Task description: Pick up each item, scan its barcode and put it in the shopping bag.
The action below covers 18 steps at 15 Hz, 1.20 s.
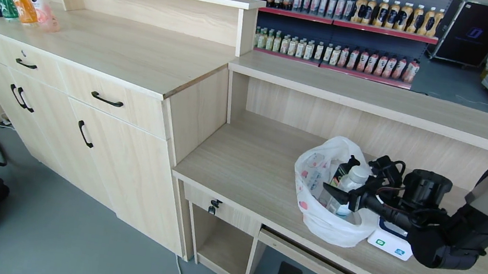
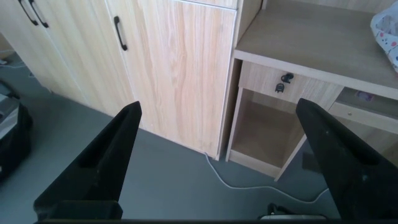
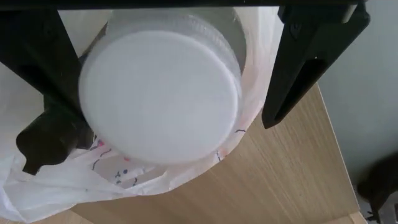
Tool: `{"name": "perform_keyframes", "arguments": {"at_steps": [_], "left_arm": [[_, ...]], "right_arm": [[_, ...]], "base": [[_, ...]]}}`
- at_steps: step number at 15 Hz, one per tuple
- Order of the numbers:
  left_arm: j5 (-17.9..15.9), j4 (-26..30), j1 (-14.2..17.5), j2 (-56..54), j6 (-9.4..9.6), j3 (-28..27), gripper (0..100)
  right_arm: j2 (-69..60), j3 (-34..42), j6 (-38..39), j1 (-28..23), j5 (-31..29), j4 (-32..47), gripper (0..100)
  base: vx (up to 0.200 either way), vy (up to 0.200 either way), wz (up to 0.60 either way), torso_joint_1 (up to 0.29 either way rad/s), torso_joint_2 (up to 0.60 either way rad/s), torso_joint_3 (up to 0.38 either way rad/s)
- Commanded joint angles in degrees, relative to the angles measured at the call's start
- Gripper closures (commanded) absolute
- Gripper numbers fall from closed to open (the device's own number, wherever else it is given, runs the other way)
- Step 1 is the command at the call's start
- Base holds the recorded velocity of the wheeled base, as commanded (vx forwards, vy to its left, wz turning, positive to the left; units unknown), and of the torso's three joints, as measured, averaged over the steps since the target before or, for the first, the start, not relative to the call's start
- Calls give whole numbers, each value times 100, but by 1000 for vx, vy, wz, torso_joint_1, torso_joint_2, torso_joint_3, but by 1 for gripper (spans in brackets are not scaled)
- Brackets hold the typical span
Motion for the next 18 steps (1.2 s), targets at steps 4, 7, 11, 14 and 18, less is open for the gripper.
{"name": "perform_keyframes", "arguments": {"at_steps": [4,7,11,14,18], "left_arm": [[0,-1,4,-2,2,0,0],[0,-1,4,-2,2,0,0],[0,-1,4,-2,2,0,0],[0,-1,4,-2,2,0,0],[0,-1,4,-2,2,0,0]], "right_arm": [[-2371,658,-496,-175,-52,1088,0],[-3091,948,-1471,-535,-52,1659,0],[-3487,887,-1533,-816,-606,1703,0],[-3742,676,-979,-825,-1537,1835,0],[-4419,729,-346,-966,-2337,2766,0]], "base": [[0,0,0,0,0,0],[0,0,0,0,0,0],[0,0,-300,-1,1,2],[0,0,-600,7,6,-1],[0,0,-600,1,2,4]]}}
